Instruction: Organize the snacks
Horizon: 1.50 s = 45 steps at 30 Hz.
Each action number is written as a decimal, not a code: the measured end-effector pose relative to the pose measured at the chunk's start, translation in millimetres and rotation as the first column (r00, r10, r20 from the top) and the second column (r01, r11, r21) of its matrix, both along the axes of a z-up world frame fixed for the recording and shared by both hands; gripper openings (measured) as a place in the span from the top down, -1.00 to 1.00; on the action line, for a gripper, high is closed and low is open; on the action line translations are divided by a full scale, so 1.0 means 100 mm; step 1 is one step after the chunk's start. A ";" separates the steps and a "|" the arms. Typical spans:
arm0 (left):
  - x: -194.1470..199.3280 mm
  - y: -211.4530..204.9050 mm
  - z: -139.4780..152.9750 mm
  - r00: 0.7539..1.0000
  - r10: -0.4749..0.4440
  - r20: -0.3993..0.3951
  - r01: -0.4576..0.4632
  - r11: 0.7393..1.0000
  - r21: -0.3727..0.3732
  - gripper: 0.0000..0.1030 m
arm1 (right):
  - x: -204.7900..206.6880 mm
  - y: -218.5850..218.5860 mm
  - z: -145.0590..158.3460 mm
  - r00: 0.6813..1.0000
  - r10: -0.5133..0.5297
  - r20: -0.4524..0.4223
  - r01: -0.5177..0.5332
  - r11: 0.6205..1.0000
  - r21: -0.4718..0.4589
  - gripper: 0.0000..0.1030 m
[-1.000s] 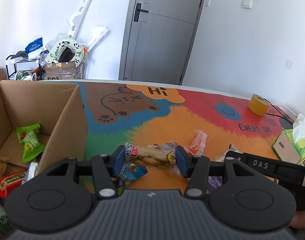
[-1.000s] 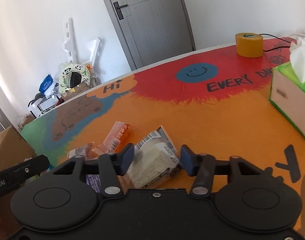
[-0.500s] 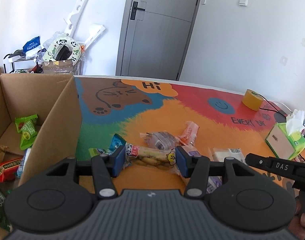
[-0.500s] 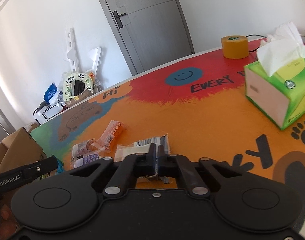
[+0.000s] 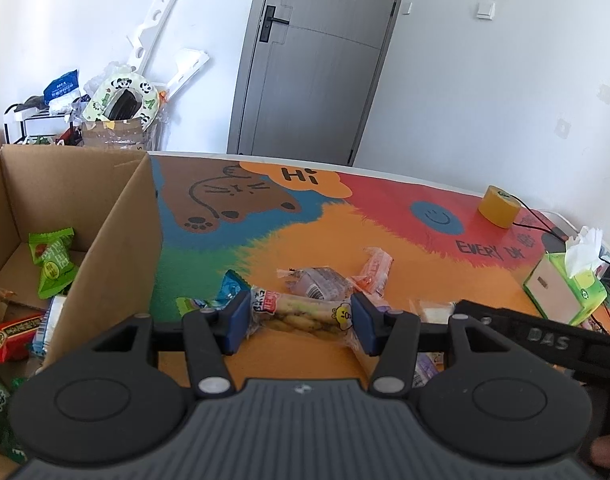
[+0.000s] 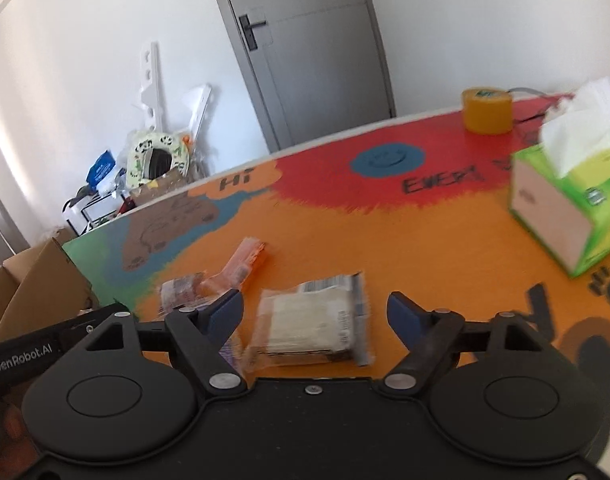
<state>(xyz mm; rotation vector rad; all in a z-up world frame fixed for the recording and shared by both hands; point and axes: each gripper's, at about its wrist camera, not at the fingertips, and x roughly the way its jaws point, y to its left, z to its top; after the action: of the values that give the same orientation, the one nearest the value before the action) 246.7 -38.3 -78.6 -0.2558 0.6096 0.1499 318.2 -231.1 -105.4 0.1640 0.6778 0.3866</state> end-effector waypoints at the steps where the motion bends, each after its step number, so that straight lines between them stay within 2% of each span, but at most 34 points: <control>1: 0.00 0.01 0.00 1.000 0.001 0.000 -0.001 1.000 0.000 -0.03 | 0.02 0.04 -0.02 1.000 0.000 -0.001 0.000 1.000 -0.012 -0.54; 10: 0.04 0.07 -0.07 1.000 0.004 -0.015 -0.004 1.000 -0.016 -0.03 | 0.09 0.22 -0.18 0.999 0.003 -0.042 -0.006 0.997 -0.074 -0.55; 13: 0.05 0.07 -0.08 1.000 0.002 -0.020 -0.003 1.000 -0.016 -0.03 | 0.05 0.29 -0.20 1.000 0.020 -0.021 -0.023 0.992 -0.128 -0.54; 17: 0.03 0.05 -0.09 1.000 0.003 -0.026 -0.003 1.000 -0.008 -0.03 | 0.00 0.26 -0.20 1.000 0.013 0.001 -0.013 0.988 -0.152 -0.25; 21: 0.00 0.00 -0.06 1.000 -0.003 -0.026 0.003 1.000 -0.001 -0.03 | -0.04 0.18 -0.19 1.000 0.004 0.001 -0.004 0.989 -0.145 -0.12; 23: -0.03 -0.03 -0.04 1.000 -0.006 -0.021 0.006 1.000 0.003 -0.03 | -0.07 0.11 -0.18 1.000 -0.005 -0.009 0.004 0.994 -0.113 -0.09; 31: -0.18 -0.12 0.13 1.000 -0.017 0.018 0.017 1.000 0.022 -0.03 | -0.21 -0.05 -0.01 0.999 -0.021 0.025 0.022 0.999 -0.048 -0.08; 45: -0.56 0.03 0.53 0.993 0.005 0.114 -0.010 0.999 0.038 -0.03 | -0.49 0.08 0.35 0.994 0.017 0.109 -0.021 0.999 0.038 -0.08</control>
<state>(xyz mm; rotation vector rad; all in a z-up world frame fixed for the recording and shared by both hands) 190.2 -35.3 -25.9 -0.2281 0.4917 0.1530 269.7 -223.4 -70.7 0.1719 0.5651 0.4244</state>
